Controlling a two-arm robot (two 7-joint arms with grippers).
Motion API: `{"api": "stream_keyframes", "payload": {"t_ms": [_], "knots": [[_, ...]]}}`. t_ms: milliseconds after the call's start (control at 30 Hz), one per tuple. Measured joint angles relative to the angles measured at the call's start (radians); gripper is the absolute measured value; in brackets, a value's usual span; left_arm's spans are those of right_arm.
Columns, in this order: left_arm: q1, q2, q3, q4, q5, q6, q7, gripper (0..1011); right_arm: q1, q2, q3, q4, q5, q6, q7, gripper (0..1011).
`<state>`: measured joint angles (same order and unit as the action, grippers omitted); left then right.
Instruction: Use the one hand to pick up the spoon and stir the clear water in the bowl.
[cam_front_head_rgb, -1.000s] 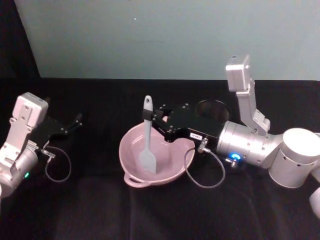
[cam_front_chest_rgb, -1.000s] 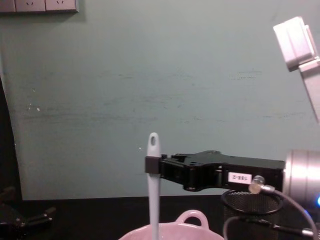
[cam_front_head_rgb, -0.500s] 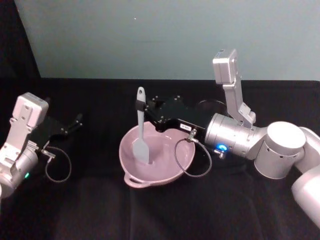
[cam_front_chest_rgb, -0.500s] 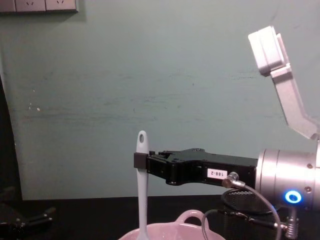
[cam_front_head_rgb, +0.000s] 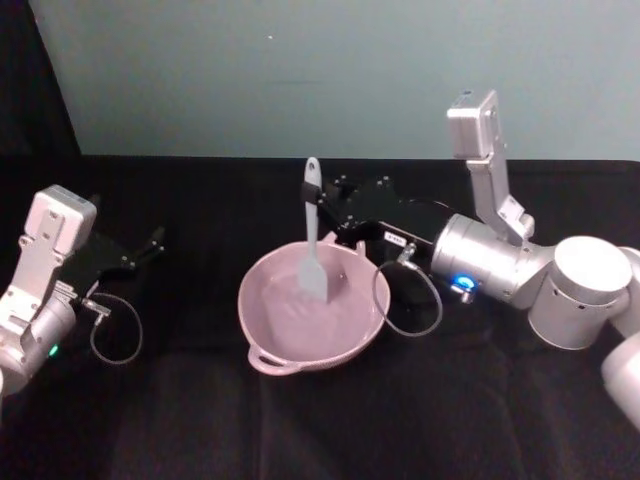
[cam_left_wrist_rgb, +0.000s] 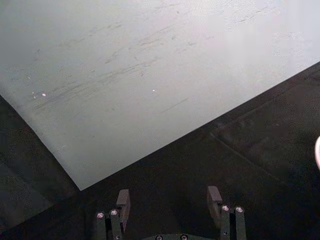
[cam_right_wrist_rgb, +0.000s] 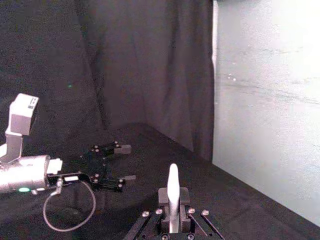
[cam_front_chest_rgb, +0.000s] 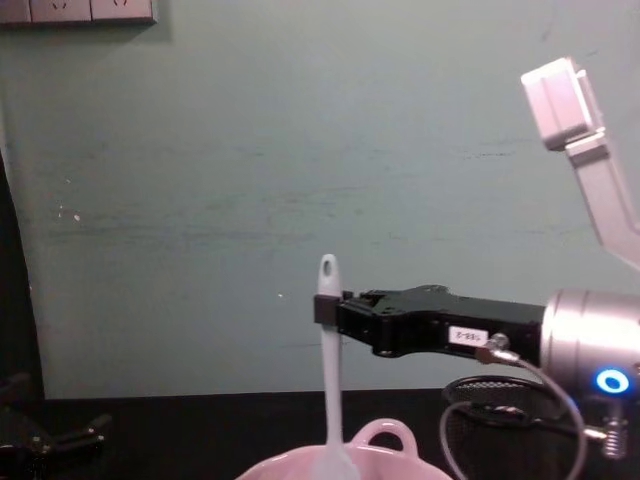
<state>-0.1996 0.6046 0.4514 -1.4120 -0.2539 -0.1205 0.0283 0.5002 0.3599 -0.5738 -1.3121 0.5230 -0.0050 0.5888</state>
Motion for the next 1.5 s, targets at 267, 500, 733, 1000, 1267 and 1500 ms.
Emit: {"api": "stream_keyframes", "payload": {"t_ms": [267, 500, 733, 1000, 1267, 1500], "knots": [[0.0, 0.0, 0.0, 0.0, 0.0, 0.0, 0.0, 1011, -0.041, 0.047, 0.027, -0.073, -0.015, 0.029, -0.02, 118], [0.0, 0.0, 0.0, 0.0, 0.0, 0.0, 0.0, 1011, -0.094, 0.091, 0.041, -0.166, 0.015, 0.068, -0.005, 118], [0.0, 0.0, 0.0, 0.0, 0.0, 0.0, 0.0, 1011, -0.119, 0.111, 0.027, -0.217, 0.037, 0.084, 0.018, 118], [0.0, 0.0, 0.0, 0.0, 0.0, 0.0, 0.0, 1011, -0.109, 0.093, -0.01, -0.212, 0.053, 0.086, 0.036, 118], [0.0, 0.0, 0.0, 0.0, 0.0, 0.0, 0.0, 1011, -0.064, 0.051, -0.032, -0.156, 0.051, 0.067, 0.039, 118], [0.0, 0.0, 0.0, 0.0, 0.0, 0.0, 0.0, 1011, -0.019, 0.012, -0.033, -0.081, 0.036, 0.041, 0.024, 118]]}}
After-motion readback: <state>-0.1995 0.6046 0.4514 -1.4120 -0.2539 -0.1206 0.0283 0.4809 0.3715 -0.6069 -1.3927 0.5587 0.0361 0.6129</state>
